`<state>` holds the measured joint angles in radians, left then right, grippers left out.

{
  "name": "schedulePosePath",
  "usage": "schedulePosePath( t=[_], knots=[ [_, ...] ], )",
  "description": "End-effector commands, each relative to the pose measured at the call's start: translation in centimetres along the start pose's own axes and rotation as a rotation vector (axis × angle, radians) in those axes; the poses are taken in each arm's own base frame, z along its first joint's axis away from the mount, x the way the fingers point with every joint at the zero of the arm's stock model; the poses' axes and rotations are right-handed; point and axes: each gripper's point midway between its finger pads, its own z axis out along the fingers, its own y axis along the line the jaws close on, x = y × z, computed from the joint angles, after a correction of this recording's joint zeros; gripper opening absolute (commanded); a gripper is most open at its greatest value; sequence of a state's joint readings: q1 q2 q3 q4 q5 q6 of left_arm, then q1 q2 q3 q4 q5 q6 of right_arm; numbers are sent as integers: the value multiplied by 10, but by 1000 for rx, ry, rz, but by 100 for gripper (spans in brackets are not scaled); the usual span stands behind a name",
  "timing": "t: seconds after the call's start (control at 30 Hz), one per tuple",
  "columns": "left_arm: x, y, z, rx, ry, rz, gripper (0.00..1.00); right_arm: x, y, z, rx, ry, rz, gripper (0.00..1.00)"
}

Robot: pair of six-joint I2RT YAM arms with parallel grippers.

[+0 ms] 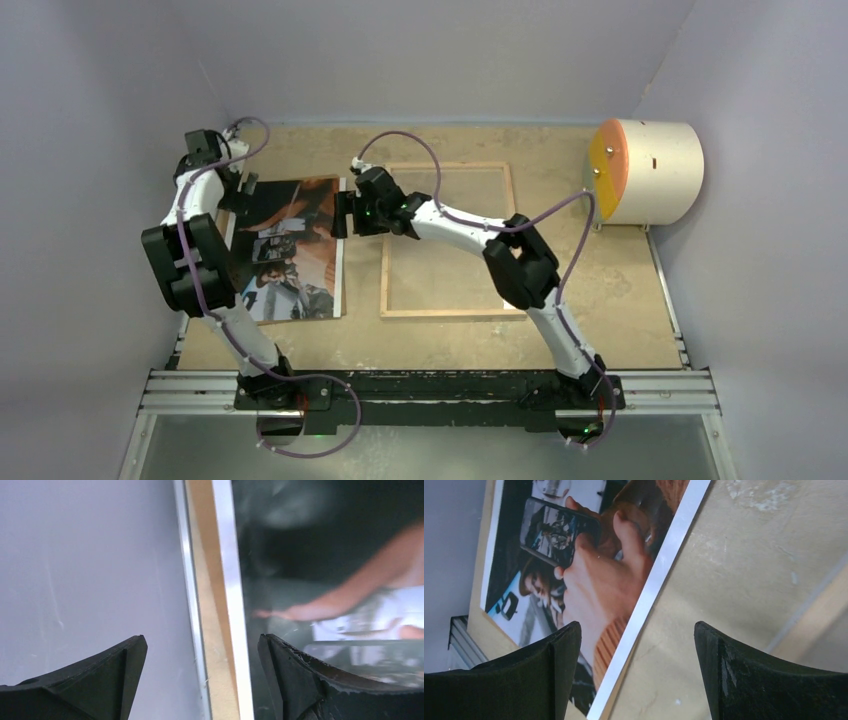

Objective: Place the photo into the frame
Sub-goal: Pick up the photo at the center of the board.

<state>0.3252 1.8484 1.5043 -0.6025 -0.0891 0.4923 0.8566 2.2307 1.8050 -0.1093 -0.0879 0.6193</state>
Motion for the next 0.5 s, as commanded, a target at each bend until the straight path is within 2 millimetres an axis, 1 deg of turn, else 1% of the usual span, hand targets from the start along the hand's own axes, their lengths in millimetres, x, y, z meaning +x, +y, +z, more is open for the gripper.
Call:
schedulePosePath(
  t=[0.0,0.03,0.13,0.33,0.47],
  knots=[
    [33,39,20,-254,83,43,87,-16,0,16,47,-36,37,84],
    [39,38,25,-264,96,44,86,-13,-4,24,57,-32,42,83],
    [50,31,40,-261,106,39,84,-10,-10,36,80,-28,56,83],
    [66,-2,59,-128,127,43,84,1,-23,56,98,-2,78,83],
    [85,-23,69,-44,173,64,84,5,-32,74,71,4,148,82]
  ],
)
